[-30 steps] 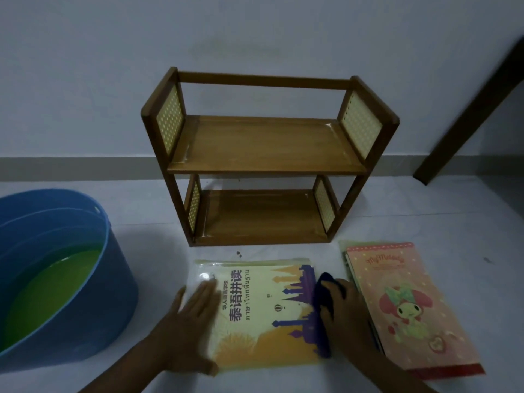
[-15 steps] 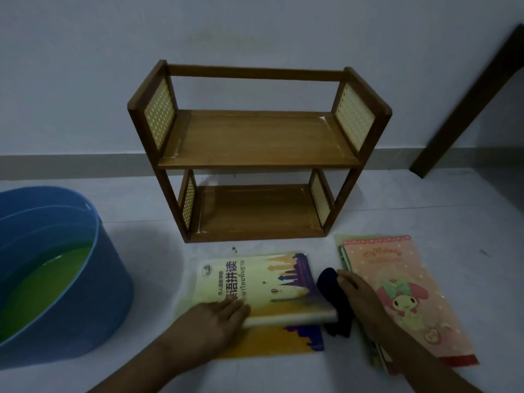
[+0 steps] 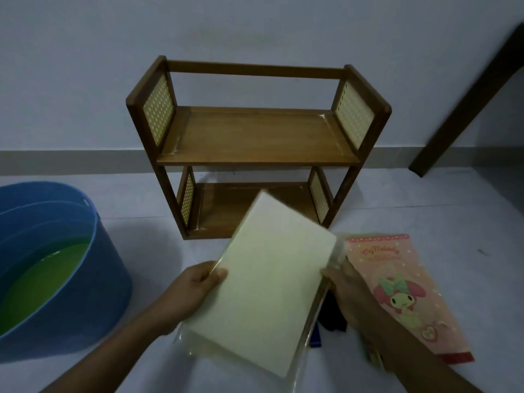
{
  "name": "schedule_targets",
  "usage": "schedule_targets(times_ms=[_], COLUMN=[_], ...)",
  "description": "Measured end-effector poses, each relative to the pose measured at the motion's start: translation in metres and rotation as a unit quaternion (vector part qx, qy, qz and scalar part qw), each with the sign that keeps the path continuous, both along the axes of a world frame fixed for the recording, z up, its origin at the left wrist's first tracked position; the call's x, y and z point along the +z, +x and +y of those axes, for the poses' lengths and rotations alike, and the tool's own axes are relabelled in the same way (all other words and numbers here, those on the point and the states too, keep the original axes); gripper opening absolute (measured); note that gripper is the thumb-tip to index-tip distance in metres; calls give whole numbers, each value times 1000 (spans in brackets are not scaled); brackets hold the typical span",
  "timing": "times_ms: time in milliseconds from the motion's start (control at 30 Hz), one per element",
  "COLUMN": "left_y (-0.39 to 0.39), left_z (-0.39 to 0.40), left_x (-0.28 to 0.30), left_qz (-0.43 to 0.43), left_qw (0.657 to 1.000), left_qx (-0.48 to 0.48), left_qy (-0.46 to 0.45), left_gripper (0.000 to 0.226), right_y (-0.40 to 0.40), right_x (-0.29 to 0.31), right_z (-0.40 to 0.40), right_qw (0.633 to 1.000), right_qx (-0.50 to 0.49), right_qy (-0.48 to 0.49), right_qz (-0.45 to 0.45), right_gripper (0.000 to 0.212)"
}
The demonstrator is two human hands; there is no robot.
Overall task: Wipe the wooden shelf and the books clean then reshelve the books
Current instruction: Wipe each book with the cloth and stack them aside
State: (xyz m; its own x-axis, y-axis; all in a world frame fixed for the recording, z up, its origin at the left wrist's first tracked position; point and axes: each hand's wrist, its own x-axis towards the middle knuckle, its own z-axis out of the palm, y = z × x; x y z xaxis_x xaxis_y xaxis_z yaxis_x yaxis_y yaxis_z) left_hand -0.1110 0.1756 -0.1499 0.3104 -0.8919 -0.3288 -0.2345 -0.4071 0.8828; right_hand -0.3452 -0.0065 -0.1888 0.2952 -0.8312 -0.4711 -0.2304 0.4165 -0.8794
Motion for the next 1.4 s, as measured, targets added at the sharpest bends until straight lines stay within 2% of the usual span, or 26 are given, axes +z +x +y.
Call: schedule_targets(times_ms=[67, 167, 267, 333, 400, 467, 533, 567, 600, 667, 733, 833, 900, 933, 1000, 1100, 1167, 1233, 1267, 1300, 1400], left_y=[8, 15, 17, 17, 14, 12, 12, 13, 14, 18, 20, 23, 23, 22, 17, 11, 11, 12, 12, 13, 18], left_z=[6, 8, 12, 15, 18, 20, 21, 21, 22, 23, 23, 21, 20, 20, 19, 16, 16, 16, 16, 14, 15], left_x=[-18, -46, -71, -82, -90, -91, -90, -89, -91, -93, -99, -112, -113, -113, -112, -112, -111, -111, -111, -111, -111], left_qz=[-16, -92, -170, -201, -213, -278, -371, -406, -416, -374, -327, -282, -255, -237, -193, -151, -146, -141, -143, -143, -113], left_qw=[997, 975, 947, 937, 934, 918, 901, 897, 901, 920, 927, 940, 950, 956, 969, 980, 981, 982, 982, 982, 986], left_qx=[-18, -101, -154, -167, -163, -162, -127, -99, -79, -102, -165, -167, -154, -146, -127, -96, -94, -91, -89, -91, -93], left_qy=[72, 178, 223, 233, 237, 231, 187, 144, 99, 55, 73, 92, 98, 97, 89, 81, 89, 91, 90, 89, 85], left_gripper=[62, 43, 37, 38, 38, 37, 41, 50, 60, 77, 89, 99, 104, 107, 108, 114, 118, 118, 119, 119, 113], right_y=[8, 37, 65, 78, 79, 64, 37, 22, 7, -20, -32, -26, -9, 0, 15, 29, 38, 50, 56, 65, 81], right_x=[3, 9, -1, -10, -14, -17, -26, -33, -40, -57, -71, -55, -38, -34, -36, -63, -66, -60, -62, -62, -59], right_z=[-2, -5, -7, -4, 0, 0, -2, -1, 0, 4, 3, -11, -8, 2, 36, 108, 146, 149, 133, 110, 26], right_qw=[982, 946, 897, 866, 850, 825, 751, 726, 722, 753, 776, 832, 844, 839, 811, 749, 670, 578, 556, 571, 716], right_qx=[82, 183, 241, 273, 300, 302, 276, 266, 268, 296, 309, 201, 161, 184, 254, 361, 443, 548, 564, 541, 359], right_qy=[-76, -114, -148, -172, -181, -261, -405, -437, -426, -356, -361, -367, -386, -401, -436, -478, -561, -588, -595, -597, -518], right_qz=[154, 243, 339, 381, 393, 400, 443, 460, 474, 468, 416, 365, 336, 319, 298, 284, 201, 139, 137, 156, 299], right_gripper=[32, 41, 54, 61, 59, 53, 51, 51, 53, 57, 51, 49, 50, 51, 53, 54, 41, 30, 31, 33, 41])
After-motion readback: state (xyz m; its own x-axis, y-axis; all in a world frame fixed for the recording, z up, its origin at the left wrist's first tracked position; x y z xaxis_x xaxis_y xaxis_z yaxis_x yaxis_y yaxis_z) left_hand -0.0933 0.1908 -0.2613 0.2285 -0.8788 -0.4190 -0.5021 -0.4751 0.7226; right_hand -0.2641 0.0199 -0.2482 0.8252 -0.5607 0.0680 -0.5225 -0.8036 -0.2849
